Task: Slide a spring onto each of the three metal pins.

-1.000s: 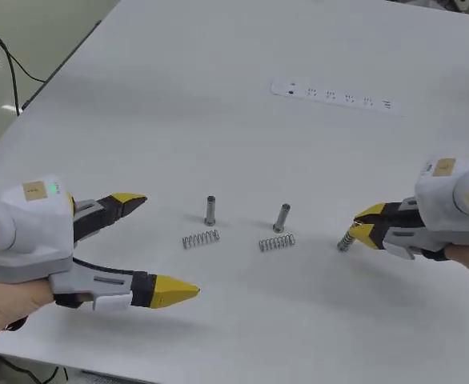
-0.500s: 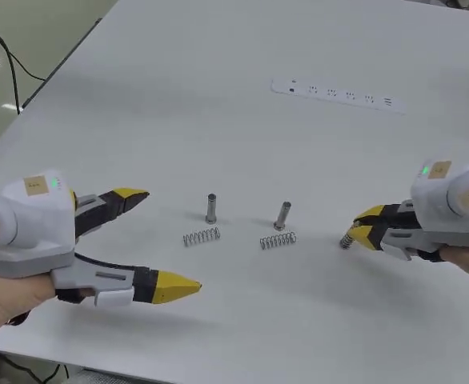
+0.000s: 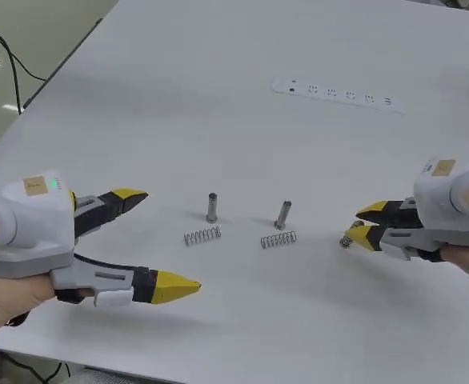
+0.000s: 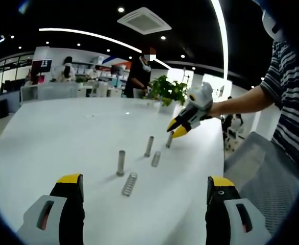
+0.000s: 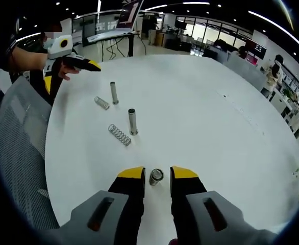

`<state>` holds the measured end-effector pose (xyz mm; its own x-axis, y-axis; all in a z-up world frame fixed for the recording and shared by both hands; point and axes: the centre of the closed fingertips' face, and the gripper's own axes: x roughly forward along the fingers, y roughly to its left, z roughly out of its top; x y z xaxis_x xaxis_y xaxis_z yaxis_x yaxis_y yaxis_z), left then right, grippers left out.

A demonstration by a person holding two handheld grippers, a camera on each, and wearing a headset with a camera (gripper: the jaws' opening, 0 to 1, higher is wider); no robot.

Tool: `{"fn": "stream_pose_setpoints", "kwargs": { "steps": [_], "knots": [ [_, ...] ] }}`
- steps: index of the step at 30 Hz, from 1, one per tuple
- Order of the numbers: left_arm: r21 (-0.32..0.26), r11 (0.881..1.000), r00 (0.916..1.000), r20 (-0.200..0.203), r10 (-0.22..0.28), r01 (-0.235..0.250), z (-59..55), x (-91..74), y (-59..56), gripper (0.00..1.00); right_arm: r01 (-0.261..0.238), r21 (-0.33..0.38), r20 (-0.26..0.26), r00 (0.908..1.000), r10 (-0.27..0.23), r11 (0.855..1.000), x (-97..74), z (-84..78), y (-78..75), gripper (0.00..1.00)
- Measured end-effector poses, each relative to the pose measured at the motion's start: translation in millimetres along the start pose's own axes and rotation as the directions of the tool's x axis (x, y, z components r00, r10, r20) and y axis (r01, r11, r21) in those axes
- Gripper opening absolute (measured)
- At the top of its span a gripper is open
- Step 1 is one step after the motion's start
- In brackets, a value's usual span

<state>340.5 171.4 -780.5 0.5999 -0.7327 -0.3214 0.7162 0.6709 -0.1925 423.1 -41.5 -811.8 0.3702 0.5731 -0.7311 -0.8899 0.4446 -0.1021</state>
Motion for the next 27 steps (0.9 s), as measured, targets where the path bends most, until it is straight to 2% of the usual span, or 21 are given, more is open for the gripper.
{"fn": "stream_pose_setpoints", "kwargs": {
  "steps": [9, 27],
  "knots": [
    [0.003, 1.0, 1.0, -0.001, -0.005, 0.005, 1.7, 0.3, -1.6, 0.98, 0.007, 0.098, 0.055, 0.9984, -0.012, 0.995, -7.9, 3.1, -2.0, 0.18],
    [0.009, 1.0, 0.9999, -0.007, -0.011, 0.011, 3.7, 2.1, -2.5, 0.98, -0.002, 0.153, 0.135, 0.9907, -0.019, 0.988, -24.5, 15.7, 3.7, 0.17]
  ]
}}
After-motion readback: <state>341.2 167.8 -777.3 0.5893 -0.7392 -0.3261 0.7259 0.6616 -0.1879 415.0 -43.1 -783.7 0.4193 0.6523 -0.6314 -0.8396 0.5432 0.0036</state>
